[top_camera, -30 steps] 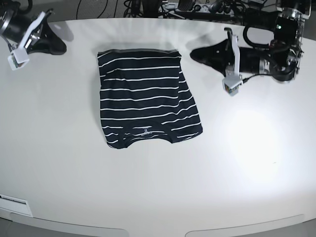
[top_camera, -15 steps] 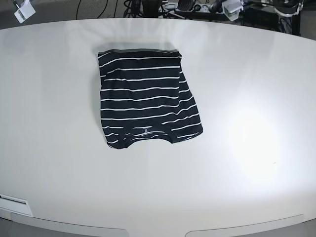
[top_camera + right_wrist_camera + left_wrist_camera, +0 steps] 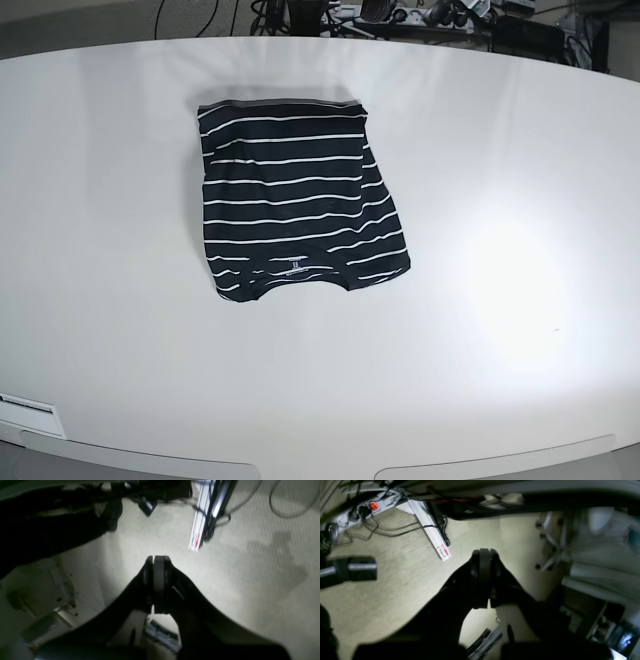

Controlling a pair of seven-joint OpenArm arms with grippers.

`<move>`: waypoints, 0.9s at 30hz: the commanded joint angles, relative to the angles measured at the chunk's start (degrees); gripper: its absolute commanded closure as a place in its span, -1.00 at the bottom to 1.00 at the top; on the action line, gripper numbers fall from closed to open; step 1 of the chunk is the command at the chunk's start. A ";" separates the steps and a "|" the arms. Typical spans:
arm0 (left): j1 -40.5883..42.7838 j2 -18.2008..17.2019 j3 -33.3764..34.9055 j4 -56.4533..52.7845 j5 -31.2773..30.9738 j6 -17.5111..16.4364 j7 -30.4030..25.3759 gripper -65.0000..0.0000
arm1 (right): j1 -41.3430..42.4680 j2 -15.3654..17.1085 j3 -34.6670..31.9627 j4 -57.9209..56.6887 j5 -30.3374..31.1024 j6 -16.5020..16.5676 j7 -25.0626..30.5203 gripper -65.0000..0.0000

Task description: Fold the T-shirt properly

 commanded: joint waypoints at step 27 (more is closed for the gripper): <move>-40.33 13.79 24.96 -75.28 38.14 31.39 -57.44 1.00 | 38.64 -9.79 -21.79 -57.79 -37.16 -24.83 40.96 1.00</move>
